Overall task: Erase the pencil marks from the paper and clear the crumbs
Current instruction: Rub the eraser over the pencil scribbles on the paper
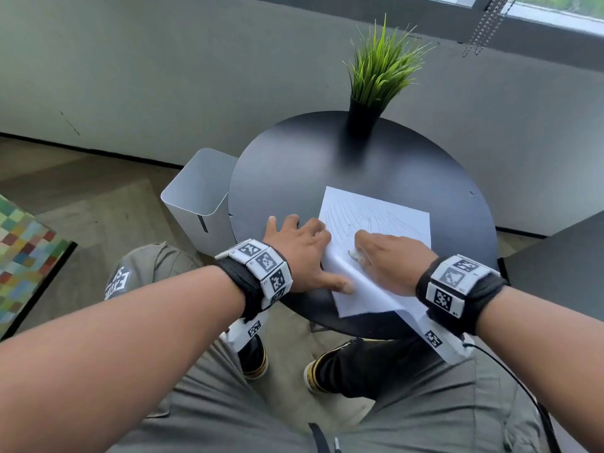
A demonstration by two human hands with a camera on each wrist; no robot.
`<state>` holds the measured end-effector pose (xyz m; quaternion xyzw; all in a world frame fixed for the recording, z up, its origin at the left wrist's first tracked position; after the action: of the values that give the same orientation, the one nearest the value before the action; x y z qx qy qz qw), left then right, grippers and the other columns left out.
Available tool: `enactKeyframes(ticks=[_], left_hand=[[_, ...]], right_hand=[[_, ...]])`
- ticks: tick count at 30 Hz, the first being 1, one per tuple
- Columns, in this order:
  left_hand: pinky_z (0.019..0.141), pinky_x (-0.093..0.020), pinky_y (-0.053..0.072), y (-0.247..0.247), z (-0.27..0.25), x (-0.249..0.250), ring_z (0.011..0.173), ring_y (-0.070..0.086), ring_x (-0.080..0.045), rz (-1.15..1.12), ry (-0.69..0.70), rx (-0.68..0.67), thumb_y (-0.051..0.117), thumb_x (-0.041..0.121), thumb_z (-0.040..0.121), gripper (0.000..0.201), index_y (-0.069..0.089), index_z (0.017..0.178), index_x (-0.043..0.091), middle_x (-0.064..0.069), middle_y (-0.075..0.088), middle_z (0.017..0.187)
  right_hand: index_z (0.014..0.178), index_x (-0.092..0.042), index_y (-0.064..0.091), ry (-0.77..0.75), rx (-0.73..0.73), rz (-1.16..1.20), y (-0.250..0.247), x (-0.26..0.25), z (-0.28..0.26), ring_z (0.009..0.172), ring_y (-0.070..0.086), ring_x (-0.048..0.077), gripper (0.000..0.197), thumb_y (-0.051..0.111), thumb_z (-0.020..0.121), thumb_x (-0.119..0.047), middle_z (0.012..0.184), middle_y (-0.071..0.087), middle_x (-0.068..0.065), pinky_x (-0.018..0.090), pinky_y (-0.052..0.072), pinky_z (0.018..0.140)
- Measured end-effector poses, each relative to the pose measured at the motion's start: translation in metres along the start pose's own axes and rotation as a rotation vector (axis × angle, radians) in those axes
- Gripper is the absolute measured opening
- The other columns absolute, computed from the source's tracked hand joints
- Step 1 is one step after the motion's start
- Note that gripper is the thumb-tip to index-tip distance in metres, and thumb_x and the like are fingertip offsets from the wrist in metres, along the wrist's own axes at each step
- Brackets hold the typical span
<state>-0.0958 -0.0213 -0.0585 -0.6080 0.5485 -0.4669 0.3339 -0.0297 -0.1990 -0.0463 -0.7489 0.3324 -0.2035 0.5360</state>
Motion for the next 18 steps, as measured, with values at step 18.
enactKeyframes(ticks=[18], left_hand=[[0.111,-0.07,0.018,0.007,0.013,-0.008,0.15,0.005,-0.031,0.117,0.058,-0.009,0.051,0.094,0.065,0.114,0.015,0.155,0.036,0.006,0.002,0.165]], right_hand=[[0.087,-0.029,0.016,-0.174,-0.001,-0.08,0.009,-0.023,-0.007,0.078,0.06,0.032,0.024,0.026,0.099,-0.047,0.083,0.049,-0.005,0.037,0.045,0.059]])
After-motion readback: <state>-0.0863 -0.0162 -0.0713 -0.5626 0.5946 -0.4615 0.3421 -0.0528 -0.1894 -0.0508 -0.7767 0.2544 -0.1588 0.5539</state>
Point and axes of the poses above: each hand's wrist, its own z-axis towards the middle knuckle, its own y-axis out of the palm, x = y × z, the point moved 2 cm from there along z, towards the middle knuckle
